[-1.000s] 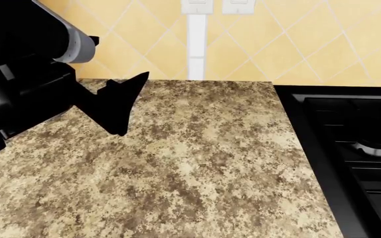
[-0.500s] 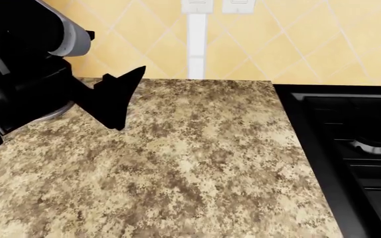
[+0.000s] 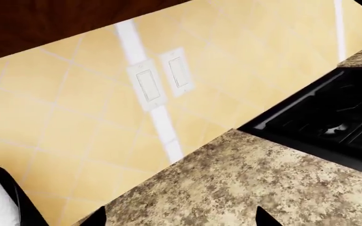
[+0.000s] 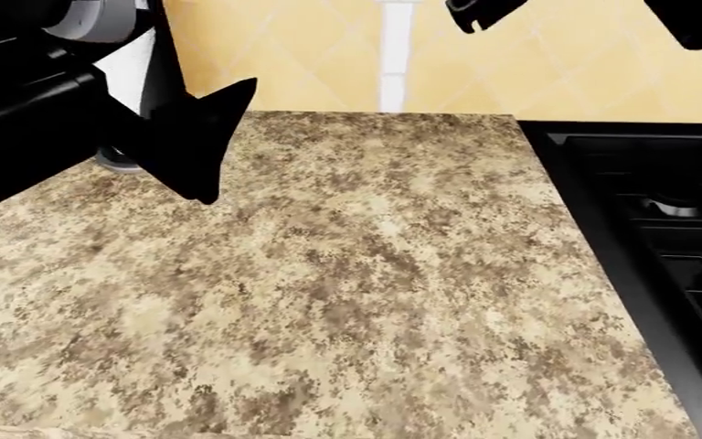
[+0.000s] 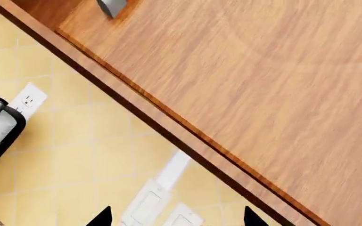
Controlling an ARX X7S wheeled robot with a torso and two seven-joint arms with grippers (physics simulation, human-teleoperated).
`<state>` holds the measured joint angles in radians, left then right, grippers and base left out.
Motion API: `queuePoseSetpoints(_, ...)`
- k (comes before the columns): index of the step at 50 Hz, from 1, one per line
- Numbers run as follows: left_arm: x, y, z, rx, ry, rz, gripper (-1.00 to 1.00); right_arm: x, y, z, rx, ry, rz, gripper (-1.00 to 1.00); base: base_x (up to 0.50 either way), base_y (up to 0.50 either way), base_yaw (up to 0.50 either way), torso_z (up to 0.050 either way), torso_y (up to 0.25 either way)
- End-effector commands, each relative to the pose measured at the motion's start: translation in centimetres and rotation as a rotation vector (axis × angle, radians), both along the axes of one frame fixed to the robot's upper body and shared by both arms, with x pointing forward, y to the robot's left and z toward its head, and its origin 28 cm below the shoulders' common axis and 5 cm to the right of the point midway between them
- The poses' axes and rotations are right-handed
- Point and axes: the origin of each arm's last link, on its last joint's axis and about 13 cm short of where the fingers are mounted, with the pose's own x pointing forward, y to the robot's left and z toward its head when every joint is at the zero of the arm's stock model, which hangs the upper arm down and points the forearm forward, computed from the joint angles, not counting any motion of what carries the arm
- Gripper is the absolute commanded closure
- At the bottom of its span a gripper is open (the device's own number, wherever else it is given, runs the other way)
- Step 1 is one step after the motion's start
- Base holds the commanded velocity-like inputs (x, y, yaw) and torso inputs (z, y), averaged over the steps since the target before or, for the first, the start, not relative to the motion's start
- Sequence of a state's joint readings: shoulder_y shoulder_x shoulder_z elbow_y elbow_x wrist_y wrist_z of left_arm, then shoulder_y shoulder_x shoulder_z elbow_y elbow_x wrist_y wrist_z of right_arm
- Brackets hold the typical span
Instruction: Pick the lemon, kiwi from the counter and place them in the cabinet. Then close the cabinet.
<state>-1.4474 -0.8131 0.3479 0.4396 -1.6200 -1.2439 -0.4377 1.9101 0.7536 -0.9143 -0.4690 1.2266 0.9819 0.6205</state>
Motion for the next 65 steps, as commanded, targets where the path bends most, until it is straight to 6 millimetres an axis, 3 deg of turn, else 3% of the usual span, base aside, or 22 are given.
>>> queuePoseSetpoints(1,-0.1,0.2,1.0,-0.004,-0.023,0.018,-1.0,-0.6,-1.0,-4.9,0.114,0.076,0.082,-1.0,-0.03,0.14,0.0,0.0,0.0)
queuePoseSetpoints(13,0.1,0.6,1.4,-0.001,-0.028,0.042,-1.0,-0.5,-3.0,-9.9,0.244,0.145,0.064,-1.0,0.0,0.0,0.0,0.0,0.0)
queuePoseSetpoints(25,0.0,0.9,1.4,0.009,-0.026,0.054,-1.0,-1.4,-4.3,-12.4,0.277,0.176,0.045,-1.0,-0.01,0.16,0.0,0.0,0.0)
queuePoseSetpoints(41,-0.1,1.2,1.8,0.015,-0.028,0.07,-1.0,-2.5,-3.9,-13.3,0.228,0.189,0.155,-1.0,-0.03,0.5,0.0,0.0,0.0)
queuePoseSetpoints(65,-0.1,1.0,1.6,0.017,-0.021,0.065,-1.0,-2.9,-3.7,-13.1,0.211,0.175,0.212,-1.0,-0.02,0.5,0.0,0.0,0.0)
